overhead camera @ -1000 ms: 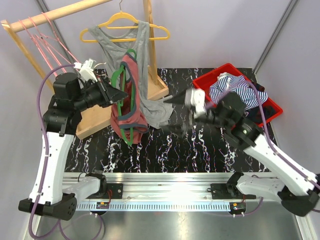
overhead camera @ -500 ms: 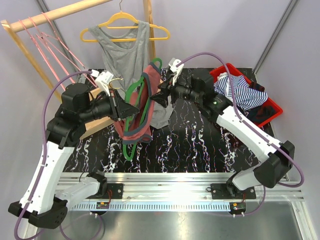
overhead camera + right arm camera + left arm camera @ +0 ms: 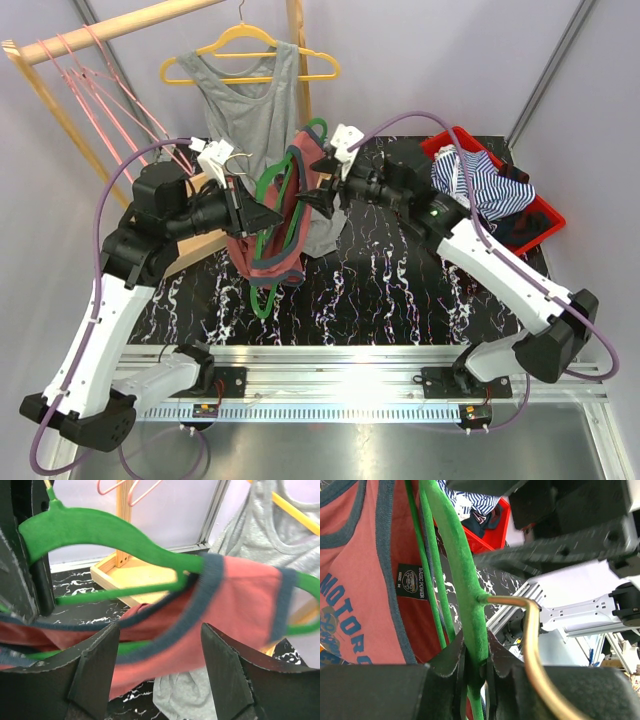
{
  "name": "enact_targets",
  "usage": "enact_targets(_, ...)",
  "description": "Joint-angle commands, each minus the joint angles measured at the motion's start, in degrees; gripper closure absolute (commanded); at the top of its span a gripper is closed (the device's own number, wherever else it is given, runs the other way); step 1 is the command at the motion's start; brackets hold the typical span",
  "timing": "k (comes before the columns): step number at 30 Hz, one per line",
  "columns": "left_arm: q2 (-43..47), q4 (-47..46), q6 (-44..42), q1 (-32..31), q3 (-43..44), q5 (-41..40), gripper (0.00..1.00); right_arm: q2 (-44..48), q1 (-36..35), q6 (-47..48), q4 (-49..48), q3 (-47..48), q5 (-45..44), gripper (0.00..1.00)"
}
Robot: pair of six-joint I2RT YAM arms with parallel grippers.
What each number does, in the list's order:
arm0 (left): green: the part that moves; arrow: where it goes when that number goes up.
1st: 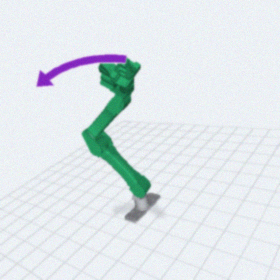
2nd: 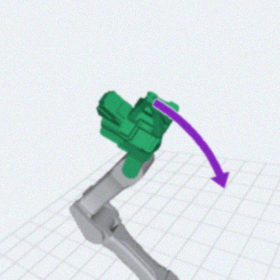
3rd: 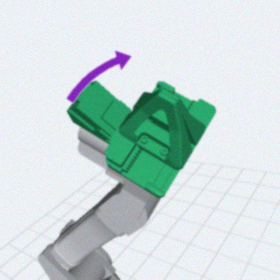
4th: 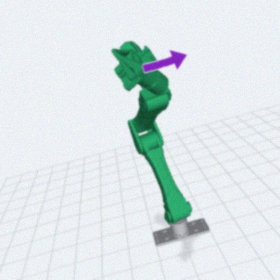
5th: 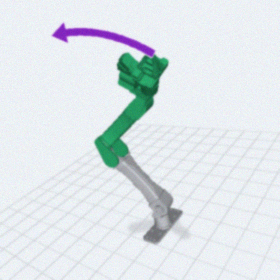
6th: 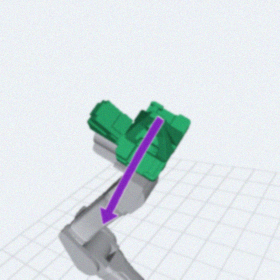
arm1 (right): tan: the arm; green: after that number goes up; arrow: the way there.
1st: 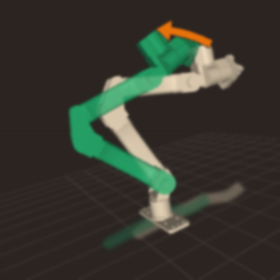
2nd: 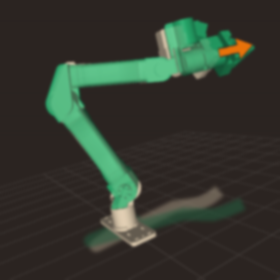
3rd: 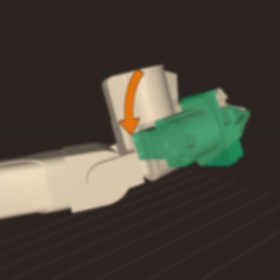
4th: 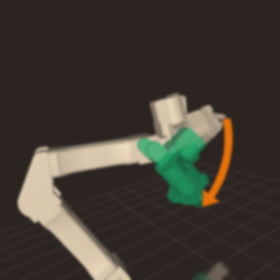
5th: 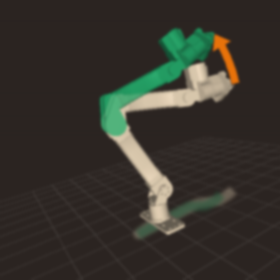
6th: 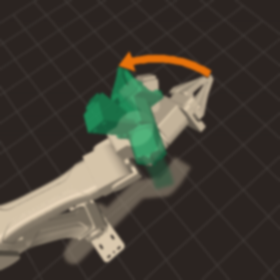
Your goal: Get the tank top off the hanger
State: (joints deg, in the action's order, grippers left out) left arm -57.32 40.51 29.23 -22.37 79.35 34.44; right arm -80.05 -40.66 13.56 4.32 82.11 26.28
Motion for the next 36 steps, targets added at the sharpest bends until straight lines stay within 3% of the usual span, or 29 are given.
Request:
enact_targets(1, 0.1, -5.88, 1.0, -0.31, 0.72, 2.13, 1.0, -2.47, -3.62, 4.19, -2.21, 3.14, -5.87, 0.28)
enact_targets(9, 0.72, -6.15, 0.83, -0.39, -0.42, 3.0, 1.0, -7.22, -4.69, 6.47, -1.5, 8.42, -16.34, 0.47)
enact_targets(13, 0.81, -5.27, 0.39, -0.31, -0.34, 2.92, 1.0, -7.93, -4.6, 8.23, -1.5, 9.3, -18.9, 0.79)
enact_targets(14, 0.89, -5.18, 0.21, -0.39, -0.34, 2.92, 1.0, -7.93, -4.6, 8.67, -1.5, 9.39, -19.25, 0.93)
enact_targets(15, 0.98, -5.01, 0.04, -0.31, -0.34, 2.92, 1.0, -7.75, -4.6, 9.63, -1.59, 9.39, -19.77, 0.99)
enact_targets(21, 1.86, -1.67, -3.13, -0.31, -0.42, 2.13, 1.0, -4.86, -3.11, 11.14, -1.51, 8.95, -18.2, 1.0)
enact_targets(28, 3.18, 2.72, -7.16, -0.39, -1.39, 1.25, 1.0, -4.94, 5.85, 8.24, 1.57, 12.55, -16.79, 1.0)
enact_targets(36, 3.8, 1.68, -10.43, -0.48, -3.94, 6.08, 1.0, -12.93, 19.04, -0.36, 6.05, 20.37, -11.79, 1.0)
